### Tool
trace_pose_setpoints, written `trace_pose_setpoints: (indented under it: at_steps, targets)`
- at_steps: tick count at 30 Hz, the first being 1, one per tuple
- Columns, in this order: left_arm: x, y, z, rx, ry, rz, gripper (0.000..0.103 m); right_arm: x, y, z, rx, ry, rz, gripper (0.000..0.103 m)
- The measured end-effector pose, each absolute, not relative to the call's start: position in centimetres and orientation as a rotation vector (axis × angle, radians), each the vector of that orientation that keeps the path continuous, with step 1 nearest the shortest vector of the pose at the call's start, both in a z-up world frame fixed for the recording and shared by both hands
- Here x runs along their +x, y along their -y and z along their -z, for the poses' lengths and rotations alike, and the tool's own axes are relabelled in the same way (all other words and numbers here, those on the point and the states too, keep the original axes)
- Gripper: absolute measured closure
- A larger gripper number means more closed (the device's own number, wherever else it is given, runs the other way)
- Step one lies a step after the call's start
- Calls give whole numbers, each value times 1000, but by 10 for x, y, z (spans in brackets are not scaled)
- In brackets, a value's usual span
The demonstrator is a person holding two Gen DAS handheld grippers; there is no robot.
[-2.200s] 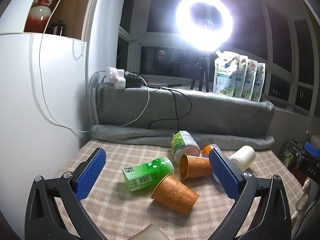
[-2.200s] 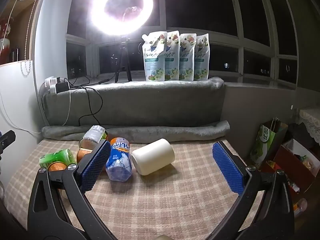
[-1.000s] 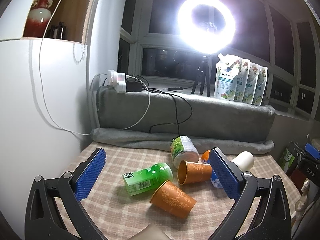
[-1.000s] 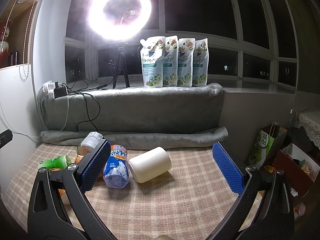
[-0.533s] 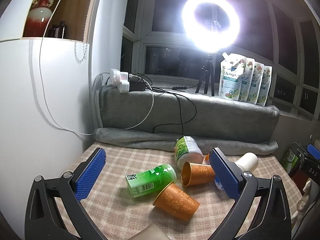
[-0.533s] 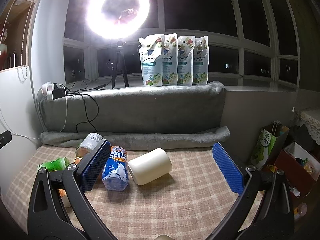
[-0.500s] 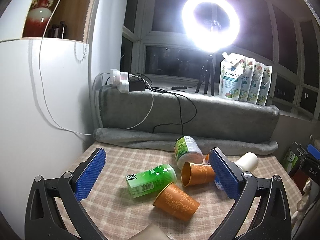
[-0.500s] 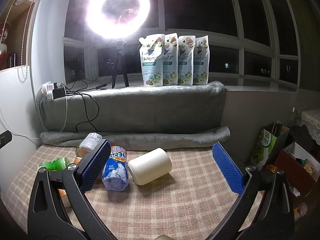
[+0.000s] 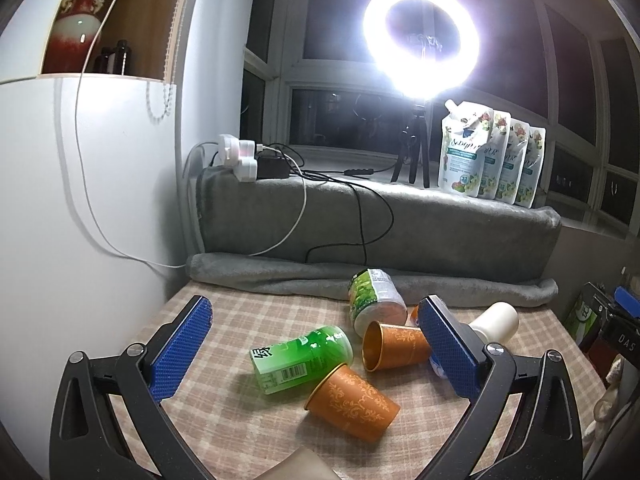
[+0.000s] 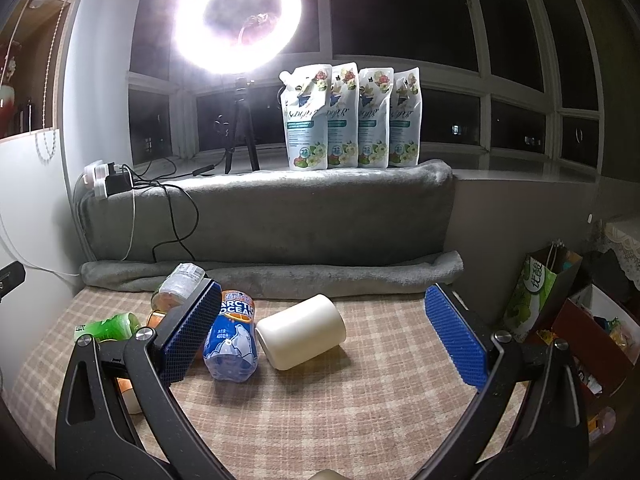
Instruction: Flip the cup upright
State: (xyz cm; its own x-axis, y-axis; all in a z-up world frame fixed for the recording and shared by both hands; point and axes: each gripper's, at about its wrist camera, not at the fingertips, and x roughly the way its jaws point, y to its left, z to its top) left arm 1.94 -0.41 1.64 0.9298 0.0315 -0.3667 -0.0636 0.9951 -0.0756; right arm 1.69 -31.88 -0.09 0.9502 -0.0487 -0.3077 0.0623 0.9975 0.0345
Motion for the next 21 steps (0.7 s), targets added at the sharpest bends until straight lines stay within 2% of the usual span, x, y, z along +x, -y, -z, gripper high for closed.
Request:
trace_pose_setpoints:
  at_steps: [21]
  targets:
    - [15, -13, -11, -117, -386, -76, 1, 21, 299, 5, 13, -355, -10, 0]
